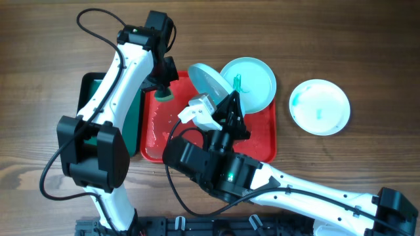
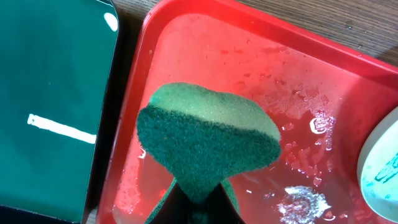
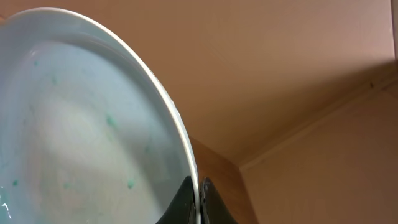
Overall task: Clean dirty plates on tray and stack at the side
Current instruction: 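Lift the left sponge away and raise the plate with the right gripper, then stack the plate onto the cleaned plate right of the tray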
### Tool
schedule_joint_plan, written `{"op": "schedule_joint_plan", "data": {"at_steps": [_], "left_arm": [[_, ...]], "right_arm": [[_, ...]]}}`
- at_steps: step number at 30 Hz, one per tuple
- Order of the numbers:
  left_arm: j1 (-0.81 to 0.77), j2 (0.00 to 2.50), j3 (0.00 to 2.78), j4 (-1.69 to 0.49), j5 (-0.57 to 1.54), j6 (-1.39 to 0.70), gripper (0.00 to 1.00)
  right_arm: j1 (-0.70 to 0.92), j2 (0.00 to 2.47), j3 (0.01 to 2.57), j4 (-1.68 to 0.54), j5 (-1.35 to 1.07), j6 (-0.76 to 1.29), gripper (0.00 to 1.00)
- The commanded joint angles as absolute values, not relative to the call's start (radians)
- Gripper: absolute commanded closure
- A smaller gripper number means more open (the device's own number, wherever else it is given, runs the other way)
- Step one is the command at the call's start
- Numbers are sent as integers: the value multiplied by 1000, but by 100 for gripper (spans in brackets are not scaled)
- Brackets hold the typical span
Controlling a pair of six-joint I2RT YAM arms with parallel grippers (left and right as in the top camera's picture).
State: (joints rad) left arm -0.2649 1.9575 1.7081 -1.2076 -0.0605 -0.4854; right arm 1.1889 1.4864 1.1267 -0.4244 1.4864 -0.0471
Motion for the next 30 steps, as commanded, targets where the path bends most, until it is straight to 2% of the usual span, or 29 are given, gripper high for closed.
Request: {"op": "schedule_joint_plan", "data": {"at_steps": [1, 4, 8, 11, 17, 22, 25, 30], "left_arm": [[-256, 1945, 1704, -1204, -49, -503, 96], [-255, 1945, 1704, -1204, -49, -503, 96], [-253, 1945, 1704, -1205, -49, -503, 96], [-249, 1945, 1704, -1204, -49, -503, 96], [-249, 1945, 1704, -1208, -49, -503, 96], [-249, 1945, 1704, -1208, -49, -502, 96], [-249, 1945, 1704, -1208, -49, -502, 96], [-249, 1945, 1704, -1208, -49, -502, 96]], "right_arm": [[1192, 1472, 1145, -419, 1515, -47, 96], [1192, 1472, 1134, -455, 1383, -26, 96], [1145, 1472, 1133, -759, 941, 382, 96], [1040, 1472, 1133, -879, 685, 585, 96], [798, 1414, 1133, -807, 243, 495, 96], [425, 1334, 1133, -811, -54, 469, 96], [186, 1332, 1132, -824, -141, 468, 96], [-123, 1333, 1110, -833, -145, 477, 96]]}}
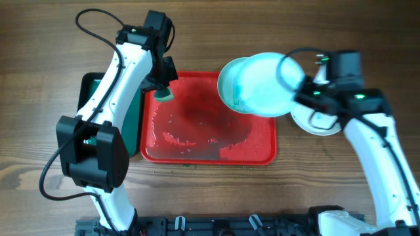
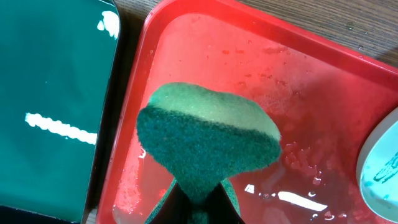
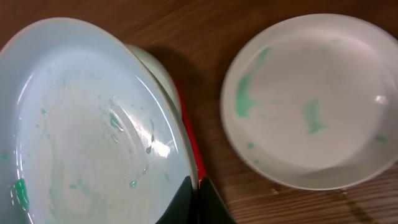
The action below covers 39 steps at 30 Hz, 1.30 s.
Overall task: Clean dirty plates on tray and stack at the side
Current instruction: 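Stack the plate onto the cleaned plate right of the tray, then grasp the last plate rim with the right gripper and drag it center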
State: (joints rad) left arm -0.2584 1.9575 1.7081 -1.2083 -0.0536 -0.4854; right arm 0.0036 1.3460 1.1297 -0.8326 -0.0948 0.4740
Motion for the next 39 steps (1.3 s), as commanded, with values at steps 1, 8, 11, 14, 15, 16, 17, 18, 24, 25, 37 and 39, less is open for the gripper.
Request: {"op": "schedule_joint_plan", "data": {"at_steps": [1, 8, 11, 14, 15, 16, 17, 18, 24, 25, 37, 39], "left_arm": [[-249, 1945, 1704, -1208, -49, -502, 96], [-249, 1945, 1704, -1208, -49, -503, 96], [-249, 1945, 1704, -1208, -49, -502, 96], [-249, 1945, 1704, -1208, -49, -502, 96], [-249, 1945, 1704, -1208, -49, -502, 96], [-249, 1945, 1704, -1208, -49, -503, 96], [-249, 1945, 1704, -1208, -49, -503, 96], [-249, 1945, 1704, -1208, -49, -502, 96], [-249, 1945, 1704, -1208, -49, -503, 96], [-249, 1945, 1704, -1208, -49, -503, 96], [-250, 1945, 1704, -1208, -41, -503, 96], [-250, 1945, 1704, -1208, -41, -503, 96]], "right_arm": [[-174, 1336, 1098, -833, -123, 495, 96], [-396, 1385, 956, -768, 35, 554, 96], [-421, 1413, 893, -688, 46, 553, 96], [-420, 1438, 872, -661, 46, 549, 95], [-420, 1453, 872, -656, 45, 549, 85], [-420, 1463, 872, -654, 45, 547, 71], [-420, 1470, 872, -647, 42, 528, 62], [-420, 1472, 872, -641, 24, 499, 56], [-388, 1467, 928, -622, -289, 328, 47], [-365, 1462, 944, -626, -321, 315, 46], [112, 1620, 1000, -506, -217, 649, 57], [150, 1676, 1000, -483, -218, 682, 59]]}}
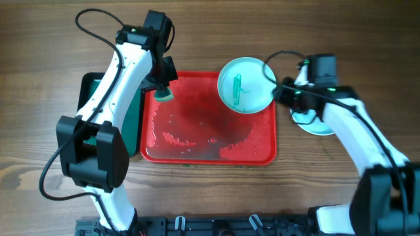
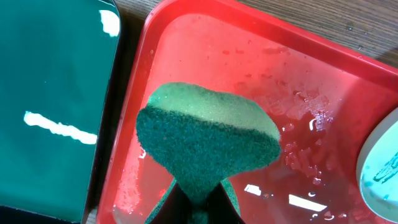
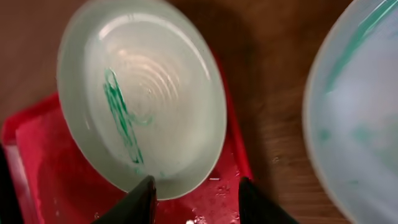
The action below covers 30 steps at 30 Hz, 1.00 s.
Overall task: Clean dirty plates on tray and stack at the side
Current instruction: 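Grasp the last plate rim with the right gripper and drag it center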
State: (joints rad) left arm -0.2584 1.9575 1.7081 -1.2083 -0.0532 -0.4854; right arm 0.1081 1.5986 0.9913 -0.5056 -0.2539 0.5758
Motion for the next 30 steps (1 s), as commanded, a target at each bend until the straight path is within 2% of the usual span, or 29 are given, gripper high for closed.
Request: {"op": "schedule_joint_plan", "data": {"at_steps": [1, 7, 11, 14, 21, 22, 24, 26, 28, 30], "left_arm": [[-250, 1945, 1704, -1208, -41, -503, 96], [-250, 1945, 1704, -1208, -41, -503, 96], [-250, 1945, 1704, -1208, -41, -503, 96], [-250, 1945, 1704, -1208, -42, -502, 96], [-249, 1945, 1704, -1213, -42, -502, 96], [-249, 1945, 1704, -1212, -42, -502, 96], [-249, 1945, 1704, -1212, -42, -502, 96], [-250, 1945, 1704, -1212, -42, -502, 96], [-250, 1945, 1704, -1211, -42, -502, 96], [-250, 1945, 1704, -1211, -41, -502, 96]], "right_arm": [[168, 1701, 1000, -471, -216, 682, 61], [210, 1791, 1000, -471, -150, 710, 70], [230, 1796, 1000, -471, -166, 688, 87], [292, 1796, 1000, -479, -254, 602, 96], [432, 1766, 1026, -609, -309, 556, 95], [436, 1759, 1038, -622, -308, 537, 88], [434, 1754, 1082, -661, -309, 479, 64], [434, 1758, 1130, -678, -308, 382, 43], [434, 1773, 1172, -656, -271, 304, 35], [434, 1799, 1186, -598, -231, 224, 33]]}}
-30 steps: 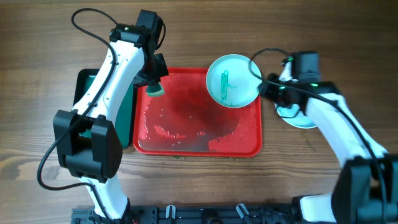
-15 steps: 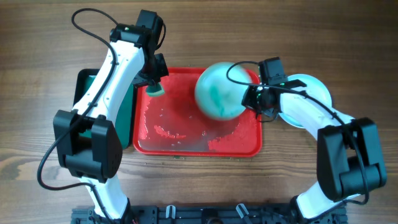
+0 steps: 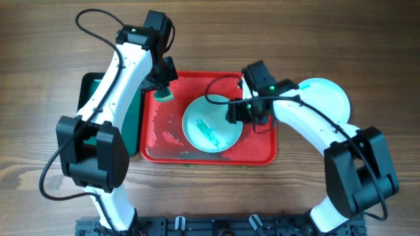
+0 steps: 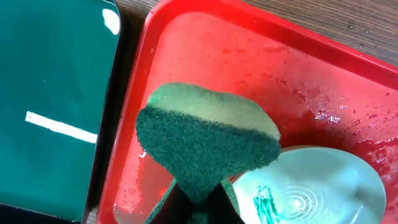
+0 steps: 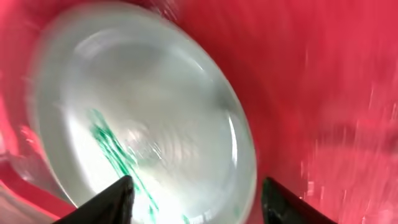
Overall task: Clean dirty plates on tray and stack at the side
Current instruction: 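Grasp the last plate rim with the right gripper and drag it center, then scrub the last plate with the sponge in the left gripper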
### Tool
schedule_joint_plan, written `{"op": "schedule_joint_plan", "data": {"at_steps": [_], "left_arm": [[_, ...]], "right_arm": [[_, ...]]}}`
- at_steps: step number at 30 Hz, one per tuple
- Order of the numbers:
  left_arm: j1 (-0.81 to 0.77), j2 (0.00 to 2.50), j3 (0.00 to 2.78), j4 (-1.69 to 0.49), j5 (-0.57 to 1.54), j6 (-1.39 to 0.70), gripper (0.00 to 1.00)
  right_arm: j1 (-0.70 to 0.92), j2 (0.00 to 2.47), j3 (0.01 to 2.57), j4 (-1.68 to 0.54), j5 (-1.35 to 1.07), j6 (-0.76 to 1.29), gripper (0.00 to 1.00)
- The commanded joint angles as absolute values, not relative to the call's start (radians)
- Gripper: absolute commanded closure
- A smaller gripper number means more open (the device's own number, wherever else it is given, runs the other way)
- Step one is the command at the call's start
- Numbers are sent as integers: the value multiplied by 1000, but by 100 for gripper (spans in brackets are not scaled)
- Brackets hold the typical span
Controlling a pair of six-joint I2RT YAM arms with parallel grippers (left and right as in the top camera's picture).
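A pale plate [image 3: 209,128] with a green smear lies flat in the middle of the wet red tray [image 3: 261,143]. My right gripper [image 3: 241,113] stands open at the plate's right rim; in the right wrist view its wide-spread fingers [image 5: 118,198] flank the plate [image 5: 143,118]. My left gripper [image 3: 164,86] hangs over the tray's far left corner, shut on a green sponge [image 4: 205,140]. The plate [image 4: 311,186] shows just right of the sponge. On the table right of the tray lies a cleaner plate [image 3: 328,95], partly covered by my right arm.
A dark green tray [image 3: 88,92] stands against the red tray's left side, also seen in the left wrist view [image 4: 50,74]. Water drops and film cover the red tray floor [image 4: 261,68]. Bare wooden table surrounds both trays.
The smeared plate was at the tray's far right corner; now it lies in the tray's middle. My open right gripper has moved left over the tray beside it. The left arm and sponge are unchanged.
My right gripper first held a plate tilted over the tray, then carried it right beside the side plate. Then it was open, that plate left at the side, near the smeared plate at the tray's corner. That plate is now mid-tray. The left gripper held the sponge throughout.
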State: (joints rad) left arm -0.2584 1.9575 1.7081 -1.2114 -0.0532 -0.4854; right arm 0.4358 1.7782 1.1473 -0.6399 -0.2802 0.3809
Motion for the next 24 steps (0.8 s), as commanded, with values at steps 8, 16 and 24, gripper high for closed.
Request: {"op": "schedule_joint_plan", "data": {"at_steps": [8, 16, 24], "left_arm": [[-250, 1945, 1704, -1212, -41, -502, 96], [-250, 1945, 1704, -1213, -42, -502, 96], [-273, 1945, 1663, -1180, -41, -503, 96]], "right_arm": [[434, 1948, 1187, -533, -218, 188, 48], [436, 1949, 1183, -599, -263, 494, 96], [456, 1951, 1163, -576, -232, 728, 96]]}}
